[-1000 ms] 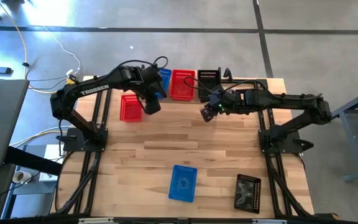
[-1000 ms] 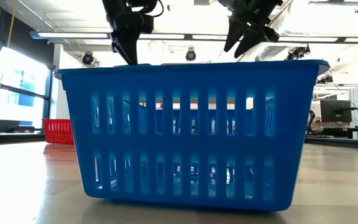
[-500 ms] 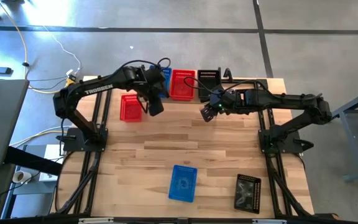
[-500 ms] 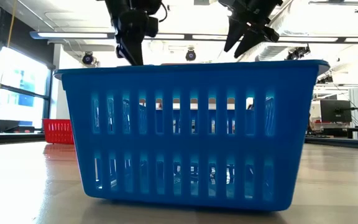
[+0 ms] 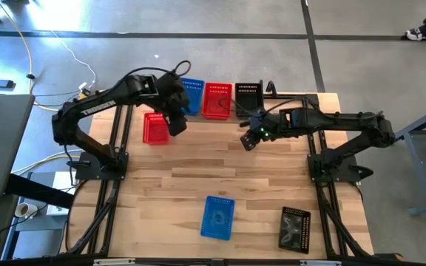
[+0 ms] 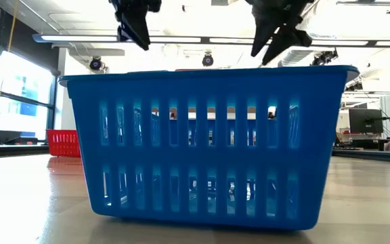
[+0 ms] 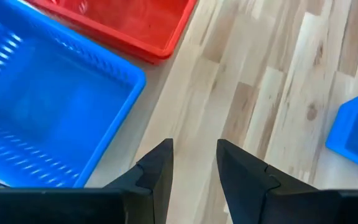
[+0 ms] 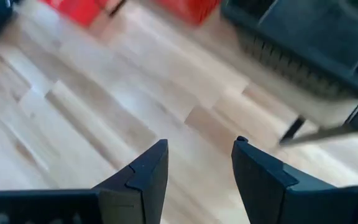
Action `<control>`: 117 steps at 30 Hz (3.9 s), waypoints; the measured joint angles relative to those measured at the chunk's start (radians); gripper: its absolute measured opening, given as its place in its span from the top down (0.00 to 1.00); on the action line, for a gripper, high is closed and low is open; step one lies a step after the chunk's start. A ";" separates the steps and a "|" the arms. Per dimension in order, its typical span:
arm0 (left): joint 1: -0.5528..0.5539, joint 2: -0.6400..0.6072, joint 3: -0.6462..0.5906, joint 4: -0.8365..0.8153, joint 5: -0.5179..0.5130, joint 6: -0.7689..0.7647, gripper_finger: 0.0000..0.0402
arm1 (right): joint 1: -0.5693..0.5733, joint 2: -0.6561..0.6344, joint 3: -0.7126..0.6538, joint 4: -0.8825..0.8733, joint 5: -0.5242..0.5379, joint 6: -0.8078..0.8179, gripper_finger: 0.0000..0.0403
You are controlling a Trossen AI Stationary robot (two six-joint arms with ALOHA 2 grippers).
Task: Stack baskets on shelf by color
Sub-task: Stack the black basket into the black baskets on the shelf
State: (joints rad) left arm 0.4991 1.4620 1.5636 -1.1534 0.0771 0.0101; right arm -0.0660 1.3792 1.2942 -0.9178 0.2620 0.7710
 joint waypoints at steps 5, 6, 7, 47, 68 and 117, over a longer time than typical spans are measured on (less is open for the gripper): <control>-0.040 -0.096 -0.086 0.136 0.000 -0.058 0.71 | 0.071 0.000 0.000 -0.079 -0.001 0.049 0.60; -0.046 -0.115 -0.112 0.160 0.001 -0.072 0.71 | 0.086 0.000 0.000 -0.094 -0.002 0.065 0.60; -0.053 -0.132 -0.135 0.183 0.001 -0.087 0.71 | 0.102 0.000 0.000 -0.108 -0.003 0.081 0.60; -0.523 -0.349 -0.407 0.418 -0.328 -0.482 0.71 | 0.888 0.045 0.000 -0.348 0.026 1.129 0.60; -0.567 -0.349 -0.407 0.418 -0.328 -0.513 0.71 | 1.002 0.282 0.000 -0.201 -0.076 1.426 0.60; -0.567 -0.349 -0.407 0.418 -0.327 -0.507 0.71 | 1.179 0.528 0.000 -0.154 -0.406 1.533 0.61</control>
State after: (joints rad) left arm -0.0677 1.1133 1.1568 -0.7357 -0.2501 -0.4971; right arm 1.1128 1.9068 1.2938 -1.0714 -0.1440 2.3035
